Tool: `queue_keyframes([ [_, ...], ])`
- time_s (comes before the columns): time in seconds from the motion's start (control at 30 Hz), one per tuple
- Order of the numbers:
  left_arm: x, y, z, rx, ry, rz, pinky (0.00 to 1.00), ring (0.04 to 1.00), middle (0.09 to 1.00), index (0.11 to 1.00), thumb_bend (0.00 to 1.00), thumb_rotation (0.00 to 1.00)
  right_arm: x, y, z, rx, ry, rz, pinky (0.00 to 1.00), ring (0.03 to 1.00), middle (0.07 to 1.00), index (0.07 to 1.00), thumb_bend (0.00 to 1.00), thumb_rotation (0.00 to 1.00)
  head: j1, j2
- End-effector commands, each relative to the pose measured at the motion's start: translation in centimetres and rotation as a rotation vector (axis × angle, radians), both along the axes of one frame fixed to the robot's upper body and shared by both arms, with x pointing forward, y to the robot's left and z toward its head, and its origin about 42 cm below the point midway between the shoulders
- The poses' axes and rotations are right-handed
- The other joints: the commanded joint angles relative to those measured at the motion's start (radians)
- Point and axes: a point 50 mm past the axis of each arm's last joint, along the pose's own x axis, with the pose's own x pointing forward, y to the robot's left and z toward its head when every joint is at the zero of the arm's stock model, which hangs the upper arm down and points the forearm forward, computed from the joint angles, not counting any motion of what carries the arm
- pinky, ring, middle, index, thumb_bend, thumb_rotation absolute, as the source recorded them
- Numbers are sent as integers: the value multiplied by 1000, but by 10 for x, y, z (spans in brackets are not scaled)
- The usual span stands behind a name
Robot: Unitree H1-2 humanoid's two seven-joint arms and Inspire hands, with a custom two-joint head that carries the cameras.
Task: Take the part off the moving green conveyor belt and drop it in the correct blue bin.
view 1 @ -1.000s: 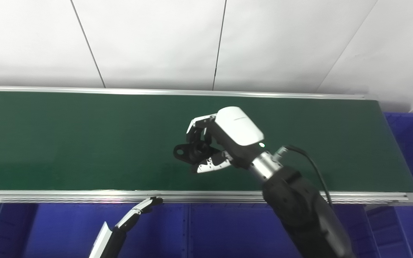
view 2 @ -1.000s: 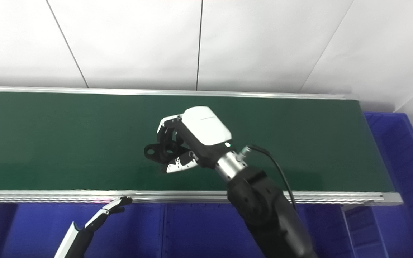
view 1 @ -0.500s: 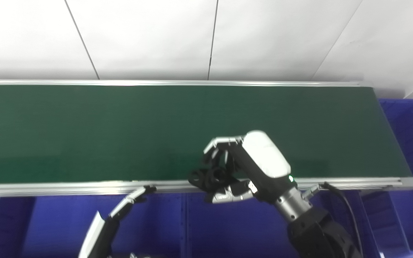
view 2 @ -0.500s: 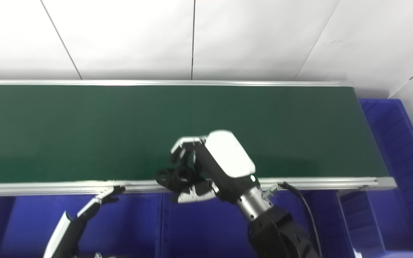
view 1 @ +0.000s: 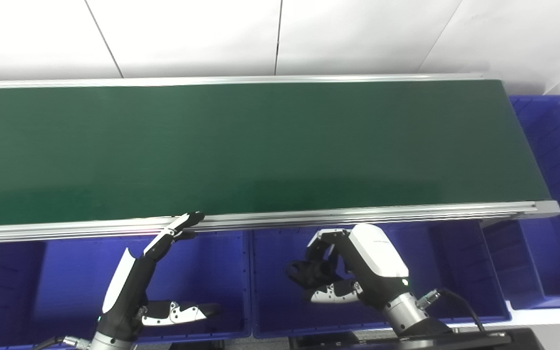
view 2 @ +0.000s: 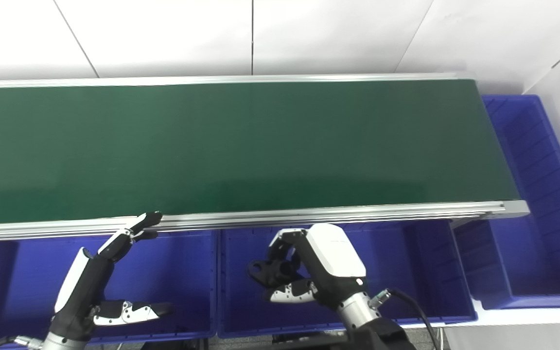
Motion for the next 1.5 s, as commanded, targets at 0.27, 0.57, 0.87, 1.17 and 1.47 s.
queue_keyframes([
  [0.27, -2, 2, 8, -15, -25, -2, 762, 850, 881, 838, 623, 339, 17, 0, -26, -101, 107, -4, 246, 335, 479, 489, 527, 0, 0, 2],
  [0.57, -2, 2, 9, -25, -17, 5, 755, 845, 875, 831, 626, 331, 25, 7, -27, -322, 292, 156, 827, 847, 840, 798, 566, 525, 5, -6],
  [0.87, -5, 6, 9, -9, -11, 10, 751, 845, 877, 834, 631, 344, 7, 7, -5, -110, 44, 23, 1000, 949, 931, 891, 660, 664, 4, -13],
  [1.17, -7, 9, 7, -8, 7, 2, 783, 865, 886, 841, 624, 316, -29, 15, 15, 439, -96, -53, 778, 871, 912, 906, 659, 524, 34, -32],
  [1.47, -7, 9, 5, -1, 16, -2, 744, 838, 884, 844, 618, 317, -45, 36, -1, 639, -52, -21, 750, 847, 892, 914, 709, 563, 70, -64],
])
